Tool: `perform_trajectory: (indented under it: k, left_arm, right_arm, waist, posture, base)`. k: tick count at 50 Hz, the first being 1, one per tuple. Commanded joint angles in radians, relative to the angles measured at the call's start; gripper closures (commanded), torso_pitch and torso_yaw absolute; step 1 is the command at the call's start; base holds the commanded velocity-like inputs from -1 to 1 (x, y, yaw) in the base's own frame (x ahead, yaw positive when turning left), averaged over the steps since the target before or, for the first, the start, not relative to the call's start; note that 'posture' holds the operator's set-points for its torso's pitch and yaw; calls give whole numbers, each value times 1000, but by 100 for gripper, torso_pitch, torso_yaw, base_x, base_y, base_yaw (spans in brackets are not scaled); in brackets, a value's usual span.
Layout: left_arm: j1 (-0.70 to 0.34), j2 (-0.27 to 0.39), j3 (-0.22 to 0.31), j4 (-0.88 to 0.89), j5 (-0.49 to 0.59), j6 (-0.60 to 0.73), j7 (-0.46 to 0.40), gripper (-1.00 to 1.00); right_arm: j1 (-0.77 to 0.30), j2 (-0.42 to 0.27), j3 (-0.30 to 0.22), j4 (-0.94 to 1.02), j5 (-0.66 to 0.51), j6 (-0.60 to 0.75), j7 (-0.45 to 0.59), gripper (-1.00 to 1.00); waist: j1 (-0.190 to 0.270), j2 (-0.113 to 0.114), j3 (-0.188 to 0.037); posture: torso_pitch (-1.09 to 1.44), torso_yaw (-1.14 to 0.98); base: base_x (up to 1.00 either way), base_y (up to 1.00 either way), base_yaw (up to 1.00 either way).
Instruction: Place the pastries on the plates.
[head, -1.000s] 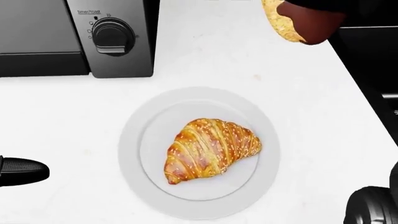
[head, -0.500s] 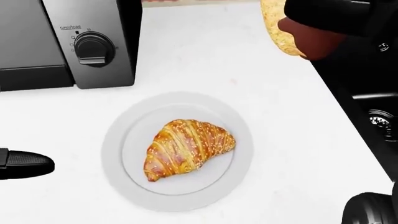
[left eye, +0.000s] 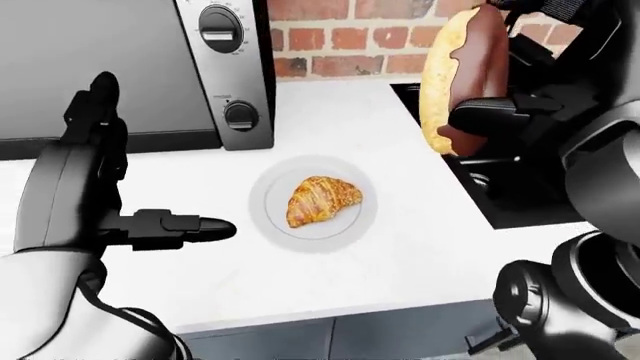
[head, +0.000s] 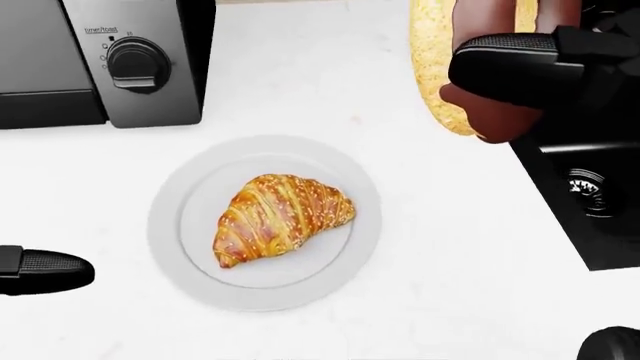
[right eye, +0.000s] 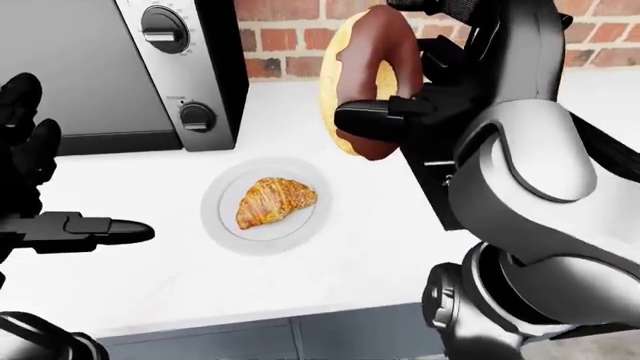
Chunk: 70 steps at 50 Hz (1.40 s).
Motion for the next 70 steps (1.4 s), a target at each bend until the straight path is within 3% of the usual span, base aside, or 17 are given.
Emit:
perform_trajectory:
  k: [1, 6, 10, 20, 24, 25, 32, 35, 36, 45, 50, 51, 58, 61, 62, 65, 70]
  left_arm:
    - [-24, 13, 17, -21, 17, -21, 8, -100]
    - [-36, 14, 21, -7, 15, -27, 6, -100]
    - [-39, 18, 26, -4, 10, -26, 7, -100]
    - [-30, 17, 22, -12, 11, -26, 10, -100]
    - [-24, 5, 19, -11, 5, -34, 23, -100]
    - [-21, 0, 18, -12, 1, -37, 28, -100]
    - [-17, 0, 16, -16, 2, -36, 31, -100]
    - [-18, -3, 14, -12, -2, -39, 37, -100]
    - [-16, -4, 14, -12, -3, -40, 38, -100]
    - [-7, -3, 15, -20, -5, -38, 38, -100]
    - [-7, -2, 12, -22, -2, -35, 35, -100]
    - [-9, 0, 12, -21, -1, -35, 32, -100]
    - [-32, 9, 14, -7, 2, -29, 24, -100]
    - [-24, 5, 11, -15, 10, -29, 20, -100]
    - [-22, -4, 7, -13, 6, -36, 29, -100]
    - [-28, -22, -1, -3, -5, -46, 48, -100]
    - [-26, -21, -2, -7, -4, -43, 46, -100]
  right_arm:
    - [-63, -31, 20, 24, 86, -66, -61, 100]
    - [-14, -102, 74, 25, 205, -170, -153, 100]
    - [20, -147, 97, 11, 298, -227, -223, 100]
    - [58, -216, 136, -4, 395, -311, -295, 100]
    - [62, -218, 145, -6, 394, -321, -294, 100]
    - [67, -219, 145, -6, 388, -322, -288, 100]
    - [75, -218, 141, -11, 393, -329, -295, 100]
    - [77, -223, 142, -13, 405, -332, -305, 100]
    - [82, -222, 143, -18, 403, -333, -302, 100]
    - [77, -225, 143, -11, 406, -333, -304, 100]
    - [81, -218, 149, -13, 400, -334, -298, 100]
    - [84, -216, 148, -14, 393, -335, -293, 100]
    - [69, -200, 151, 4, 369, -327, -280, 100]
    - [80, -193, 146, -1, 363, -323, -273, 100]
    - [102, -182, 151, -17, 347, -330, -264, 100]
    - [127, -167, 150, -28, 316, -328, -241, 100]
    - [127, -164, 139, -32, 328, -320, -249, 100]
  waist:
    - [10, -5, -27]
    - [16, 33, -15]
    - [5, 102, -37]
    - [8, 37, -22]
    - [12, -46, -28]
    - [7, -10, -19]
    - [21, 31, -13]
    - [21, 109, -40]
    - [32, 80, -21]
    - [17, 48, -22]
    - [25, -67, -25]
    - [23, -21, -6]
    - [36, 35, 7]
    - [37, 108, -10]
    - [42, 72, 5]
    - [21, 89, -23]
    - [25, 40, -8]
  posture:
    - [0, 0]
    - [0, 0]
    - [0, 0]
    - [0, 0]
    - [0, 0]
    - [0, 0]
    - [0, 0]
    - [0, 0]
    - [0, 0]
    - [0, 0]
    - [0, 0]
    - [0, 0]
    - [0, 0]
    - [0, 0]
    - [0, 0]
    - [0, 0]
    - [0, 0]
  base:
    - [-6, 0, 0]
    - [-8, -3, 0]
    - [-8, -6, 0]
    - [-9, -7, 0]
    - [-17, -12, 0]
    - [-16, -16, 0]
    - [-17, -21, 0]
    - [-16, -33, 0]
    - [-16, -36, 0]
    - [-17, -36, 0]
    - [-13, -39, 0]
    - [0, -45, 0]
    - [0, -46, 0]
    - [0, -47, 0]
    - [0, -46, 0]
    - [0, -46, 0]
    - [0, -46, 0]
